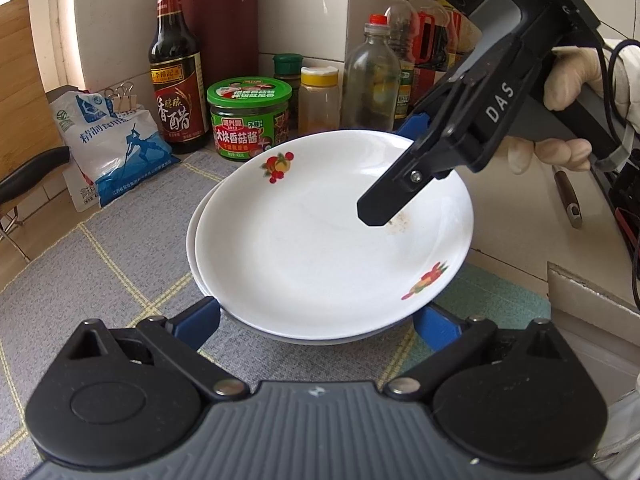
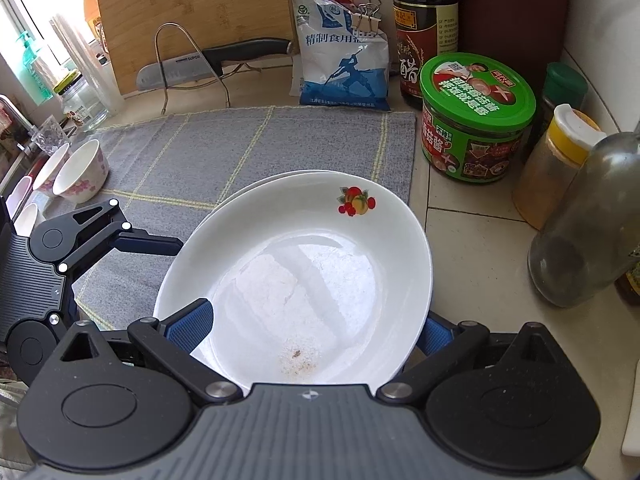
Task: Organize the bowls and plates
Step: 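Lower the plate onto the stack and open the right tool, then withdraw the right tool from the plate stack toward the bowls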
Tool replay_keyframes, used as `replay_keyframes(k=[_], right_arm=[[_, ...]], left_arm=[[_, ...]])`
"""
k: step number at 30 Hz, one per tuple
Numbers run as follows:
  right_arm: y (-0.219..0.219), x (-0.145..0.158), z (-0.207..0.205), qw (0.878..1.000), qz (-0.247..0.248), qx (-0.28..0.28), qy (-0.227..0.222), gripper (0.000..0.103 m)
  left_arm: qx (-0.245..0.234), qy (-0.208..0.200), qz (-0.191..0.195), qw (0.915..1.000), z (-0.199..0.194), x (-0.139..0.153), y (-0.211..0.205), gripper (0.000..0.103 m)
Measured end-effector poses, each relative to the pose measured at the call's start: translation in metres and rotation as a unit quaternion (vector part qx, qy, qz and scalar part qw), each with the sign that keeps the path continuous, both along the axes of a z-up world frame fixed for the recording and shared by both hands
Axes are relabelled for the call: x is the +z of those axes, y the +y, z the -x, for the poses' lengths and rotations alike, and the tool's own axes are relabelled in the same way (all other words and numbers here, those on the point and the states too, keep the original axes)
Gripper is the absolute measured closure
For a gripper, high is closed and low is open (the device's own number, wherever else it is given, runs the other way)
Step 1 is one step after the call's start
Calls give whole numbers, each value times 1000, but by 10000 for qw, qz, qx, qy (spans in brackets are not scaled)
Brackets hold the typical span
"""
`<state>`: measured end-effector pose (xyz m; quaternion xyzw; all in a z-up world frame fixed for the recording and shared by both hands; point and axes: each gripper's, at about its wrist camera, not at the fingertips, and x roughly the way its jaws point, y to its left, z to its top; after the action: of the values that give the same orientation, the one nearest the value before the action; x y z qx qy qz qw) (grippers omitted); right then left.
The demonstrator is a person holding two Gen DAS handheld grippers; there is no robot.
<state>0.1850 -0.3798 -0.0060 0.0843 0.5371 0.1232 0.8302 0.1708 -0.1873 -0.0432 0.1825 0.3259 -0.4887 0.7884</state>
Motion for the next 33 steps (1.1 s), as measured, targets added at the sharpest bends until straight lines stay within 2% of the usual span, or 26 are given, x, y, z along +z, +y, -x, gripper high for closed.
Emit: replay_keyframes(k=[12, 21, 27, 33], right_arm=[[6, -5, 14, 9990, 430, 19, 110, 0], [16, 4, 26, 9974, 616, -78, -365, 0], [29, 15, 31, 9955, 675, 32, -662, 0], [46, 31, 31, 9889, 849, 343, -1172, 0]], left_arm=[[8, -64, -38, 10000, 0, 0, 1, 1], [201, -177, 32, 9996, 5, 8, 9, 2], [497, -301, 212, 9981, 8, 24, 19, 2], [895, -452, 272, 9946, 15, 37, 30, 2]])
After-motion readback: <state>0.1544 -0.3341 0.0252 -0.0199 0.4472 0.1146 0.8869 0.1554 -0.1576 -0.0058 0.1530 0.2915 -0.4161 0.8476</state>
